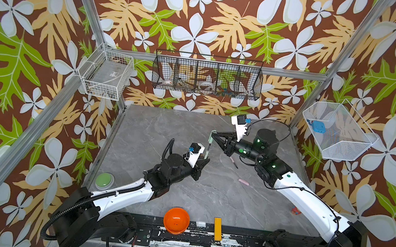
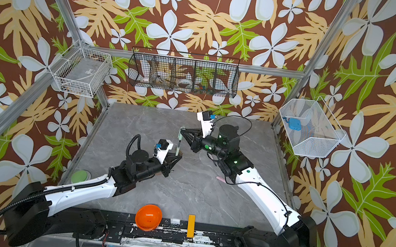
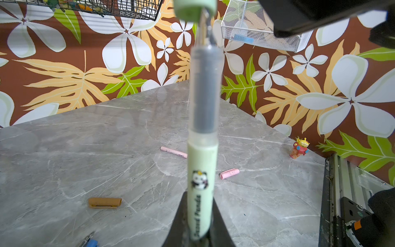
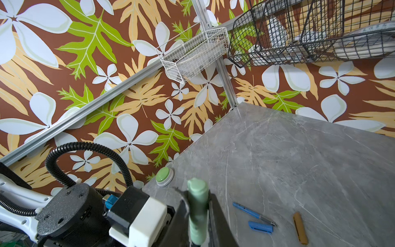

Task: Insert the pens into the pen caps

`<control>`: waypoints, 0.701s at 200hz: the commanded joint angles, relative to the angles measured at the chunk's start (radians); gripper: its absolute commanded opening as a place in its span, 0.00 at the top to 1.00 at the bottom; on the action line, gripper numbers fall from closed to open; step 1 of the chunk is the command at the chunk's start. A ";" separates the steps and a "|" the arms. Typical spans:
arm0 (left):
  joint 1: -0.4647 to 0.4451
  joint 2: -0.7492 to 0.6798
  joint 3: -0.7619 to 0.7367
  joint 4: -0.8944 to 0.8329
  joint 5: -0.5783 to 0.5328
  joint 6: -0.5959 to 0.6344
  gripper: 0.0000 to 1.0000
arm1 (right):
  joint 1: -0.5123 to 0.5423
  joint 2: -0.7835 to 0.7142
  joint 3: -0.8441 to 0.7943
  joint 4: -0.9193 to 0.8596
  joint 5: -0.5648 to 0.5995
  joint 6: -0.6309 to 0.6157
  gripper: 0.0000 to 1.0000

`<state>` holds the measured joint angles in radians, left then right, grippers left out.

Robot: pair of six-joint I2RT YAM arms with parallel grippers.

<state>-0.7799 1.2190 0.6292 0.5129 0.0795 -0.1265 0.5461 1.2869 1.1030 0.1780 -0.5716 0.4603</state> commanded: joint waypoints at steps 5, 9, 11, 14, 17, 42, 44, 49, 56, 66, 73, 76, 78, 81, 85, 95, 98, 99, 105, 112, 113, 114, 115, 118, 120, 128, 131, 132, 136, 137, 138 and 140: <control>0.001 -0.004 0.012 0.047 0.000 0.005 1.00 | 0.002 0.000 -0.009 -0.013 0.002 -0.015 0.83; 0.001 -0.004 0.012 0.047 -0.001 0.006 1.00 | 0.002 0.000 -0.011 -0.014 0.004 -0.015 0.83; 0.001 -0.005 0.012 0.047 -0.002 0.005 1.00 | 0.002 0.000 -0.011 -0.015 0.005 -0.016 0.83; 0.001 -0.005 0.012 0.047 -0.003 0.006 1.00 | 0.002 0.000 -0.012 -0.018 0.007 -0.019 0.83; 0.001 -0.006 0.012 0.047 -0.004 0.005 1.00 | 0.002 0.001 -0.012 -0.020 0.008 -0.019 0.83; 0.001 -0.007 0.012 0.047 -0.004 0.007 1.00 | 0.003 -0.002 -0.014 -0.020 0.009 -0.023 0.83; 0.001 -0.007 0.013 0.047 -0.004 0.007 1.00 | 0.003 0.000 -0.014 -0.021 0.009 -0.025 0.83; 0.001 -0.006 0.014 0.047 -0.004 0.007 1.00 | 0.005 -0.001 -0.014 -0.022 0.009 -0.026 0.83; 0.001 -0.004 0.015 0.044 -0.006 0.008 1.00 | 0.006 0.000 -0.014 -0.026 0.010 -0.030 0.83; 0.001 -0.004 0.017 0.045 -0.007 0.009 1.00 | 0.008 0.002 -0.011 -0.035 0.012 -0.036 0.83; 0.001 -0.004 0.018 0.044 -0.007 0.010 1.00 | 0.010 0.003 -0.011 -0.041 0.015 -0.042 0.82; 0.001 -0.005 0.018 0.044 -0.007 0.010 1.00 | 0.011 0.003 -0.011 -0.044 0.017 -0.044 0.82; 0.001 -0.005 0.018 0.044 -0.008 0.010 1.00 | 0.011 0.004 -0.010 -0.047 0.018 -0.046 0.82; 0.001 -0.005 0.019 0.045 -0.008 0.010 1.00 | 0.012 0.004 -0.009 -0.050 0.019 -0.049 0.81; 0.001 -0.006 0.020 0.047 -0.009 0.010 1.00 | 0.013 0.004 -0.009 -0.054 0.019 -0.053 0.81; 0.001 -0.006 0.021 0.047 -0.010 0.013 1.00 | 0.016 0.004 -0.006 -0.066 0.022 -0.065 0.80; 0.001 -0.005 0.022 0.048 -0.011 0.014 1.00 | 0.018 0.004 -0.006 -0.068 0.022 -0.068 0.80; 0.001 -0.005 0.022 0.048 -0.012 0.014 1.00 | 0.019 0.004 -0.006 -0.069 0.022 -0.068 0.80; 0.001 -0.006 0.023 0.047 -0.012 0.016 1.00 | 0.020 0.002 -0.005 -0.074 0.025 -0.073 0.79; 0.001 -0.004 0.024 0.047 -0.012 0.018 1.00 | 0.021 0.000 -0.005 -0.077 0.028 -0.077 0.79; 0.001 -0.004 0.024 0.047 -0.012 0.018 1.00 | 0.021 0.001 -0.005 -0.077 0.028 -0.077 0.79; 0.001 -0.003 0.024 0.047 -0.012 0.018 1.00 | 0.021 0.001 -0.005 -0.078 0.028 -0.078 0.79; 0.001 -0.004 0.024 0.047 -0.014 0.018 1.00 | 0.020 0.000 -0.005 -0.079 0.029 -0.079 0.79; 0.001 -0.004 0.024 0.047 -0.013 0.018 1.00 | 0.021 -0.002 -0.005 -0.081 0.029 -0.081 0.79; 0.001 -0.002 0.024 0.047 -0.013 0.018 1.00 | 0.021 -0.002 -0.005 -0.081 0.029 -0.082 0.79; 0.001 -0.002 0.024 0.047 -0.014 0.018 1.00 | 0.022 -0.006 -0.005 -0.084 0.029 -0.087 0.79; 0.001 -0.002 0.024 0.047 -0.014 0.018 1.00 | 0.022 -0.007 -0.006 -0.084 0.031 -0.089 0.79; 0.001 -0.001 0.024 0.047 -0.014 0.018 1.00 | 0.022 -0.008 -0.006 -0.084 0.031 -0.089 0.79; 0.001 -0.001 0.024 0.047 -0.013 0.018 1.00 | 0.022 -0.011 -0.007 -0.082 0.032 -0.090 0.79; 0.001 -0.001 0.024 0.047 -0.013 0.018 1.00 | 0.022 -0.012 -0.008 -0.082 0.032 -0.090 0.79; 0.001 -0.001 0.024 0.047 -0.013 0.018 1.00 | 0.021 -0.013 -0.008 -0.081 0.033 -0.091 0.79; 0.001 -0.001 0.024 0.047 -0.013 0.018 1.00 | 0.021 -0.015 -0.009 -0.081 0.033 -0.090 0.79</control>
<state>-0.7799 1.2175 0.6441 0.5117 0.0677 -0.1242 0.5674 1.2858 1.0927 0.1070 -0.5636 0.3950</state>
